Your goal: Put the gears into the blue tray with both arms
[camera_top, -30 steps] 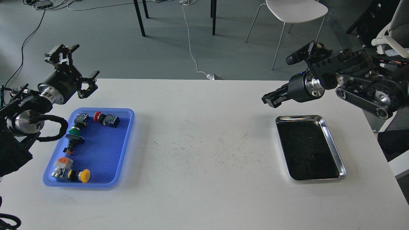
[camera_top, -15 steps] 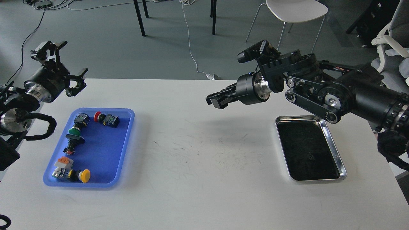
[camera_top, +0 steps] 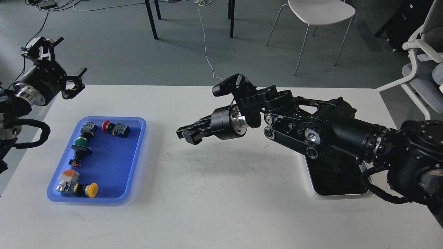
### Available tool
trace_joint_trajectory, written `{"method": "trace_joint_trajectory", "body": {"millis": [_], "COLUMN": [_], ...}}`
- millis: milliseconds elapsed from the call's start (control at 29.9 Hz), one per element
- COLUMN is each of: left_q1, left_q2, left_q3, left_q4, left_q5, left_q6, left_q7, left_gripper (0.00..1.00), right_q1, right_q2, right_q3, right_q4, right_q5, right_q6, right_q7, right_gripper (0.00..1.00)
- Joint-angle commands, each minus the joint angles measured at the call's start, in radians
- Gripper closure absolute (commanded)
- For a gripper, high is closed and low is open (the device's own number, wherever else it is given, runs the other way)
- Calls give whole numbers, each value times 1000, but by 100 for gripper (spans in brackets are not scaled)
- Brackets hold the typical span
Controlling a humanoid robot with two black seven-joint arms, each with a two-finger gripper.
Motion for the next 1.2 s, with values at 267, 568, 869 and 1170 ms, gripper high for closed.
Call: {"method": "trace_joint_trajectory", "body": {"millis": [267, 568, 869, 1170], "left_q1": [-1, -1, -1, -1], "left_q2": [47, 76, 99, 146], "left_q3": [0, 0, 0, 1], "left_q4": [-35, -78, -139, -195], "left_q5": [-2, -3, -5, -5], "left_q6": [0, 0, 0, 0], "left_q7": [3, 3, 3, 3], "left_gripper": [1, 1, 1, 1], "right_q1": [-113, -166, -259, -266], "right_q2": [2, 2, 2, 2], "right_q3": [61, 77, 97, 84], "right_q4": [-107, -107, -100, -93], "right_q5": [11, 103, 169, 183], "right_q6": [-40, -27, -7, 28], "right_q7": [0, -1, 3, 20], "right_gripper": [99, 99, 99, 99]}}
